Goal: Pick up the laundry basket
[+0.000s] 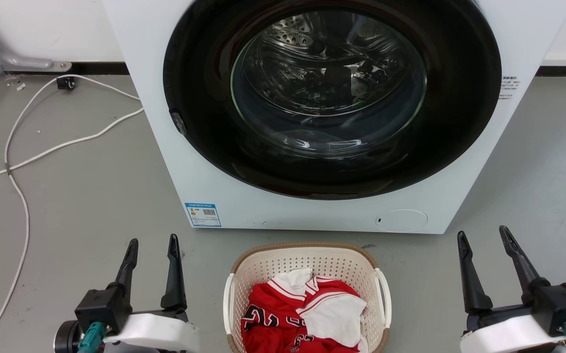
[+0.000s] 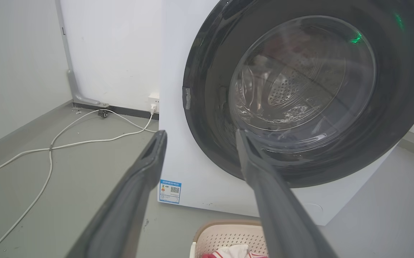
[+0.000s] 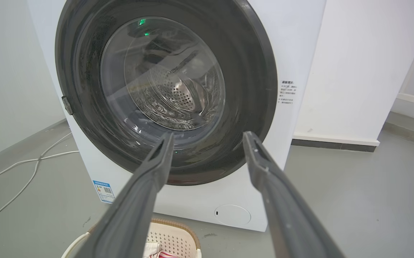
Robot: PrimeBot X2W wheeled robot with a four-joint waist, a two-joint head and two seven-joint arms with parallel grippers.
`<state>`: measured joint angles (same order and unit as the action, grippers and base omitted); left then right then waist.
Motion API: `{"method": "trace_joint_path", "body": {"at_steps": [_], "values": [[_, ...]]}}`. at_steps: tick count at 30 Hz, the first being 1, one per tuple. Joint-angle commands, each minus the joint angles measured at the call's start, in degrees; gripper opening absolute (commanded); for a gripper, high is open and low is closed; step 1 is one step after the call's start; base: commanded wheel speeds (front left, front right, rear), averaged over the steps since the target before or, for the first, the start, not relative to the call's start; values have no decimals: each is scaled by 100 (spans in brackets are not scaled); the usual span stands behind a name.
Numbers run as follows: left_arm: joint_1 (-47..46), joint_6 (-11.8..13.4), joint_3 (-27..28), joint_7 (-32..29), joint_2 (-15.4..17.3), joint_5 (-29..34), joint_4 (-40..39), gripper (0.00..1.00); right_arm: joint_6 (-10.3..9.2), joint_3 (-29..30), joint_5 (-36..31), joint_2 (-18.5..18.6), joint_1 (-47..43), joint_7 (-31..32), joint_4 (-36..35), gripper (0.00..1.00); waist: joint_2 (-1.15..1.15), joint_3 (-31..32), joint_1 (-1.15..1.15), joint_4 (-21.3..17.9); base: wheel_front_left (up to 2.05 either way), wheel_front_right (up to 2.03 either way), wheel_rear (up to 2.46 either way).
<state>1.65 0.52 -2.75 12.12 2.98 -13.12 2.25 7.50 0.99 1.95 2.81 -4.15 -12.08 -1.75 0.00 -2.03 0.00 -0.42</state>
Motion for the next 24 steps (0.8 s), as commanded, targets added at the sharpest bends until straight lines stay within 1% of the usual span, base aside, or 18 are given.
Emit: {"method": "trace_joint_path", "body": {"at_steps": [1,24], "values": [[24,29,-2,39,12,122,-21,100,-2,1,-121,13,-66,-51,-55,100,0,1,0,-1,0,0,0],[198,160,-35,286,-4,1111,-7,100,-2,45,-1075,11,-225,-299,-98,100,0,16,0,-13,0,0,0]]}}
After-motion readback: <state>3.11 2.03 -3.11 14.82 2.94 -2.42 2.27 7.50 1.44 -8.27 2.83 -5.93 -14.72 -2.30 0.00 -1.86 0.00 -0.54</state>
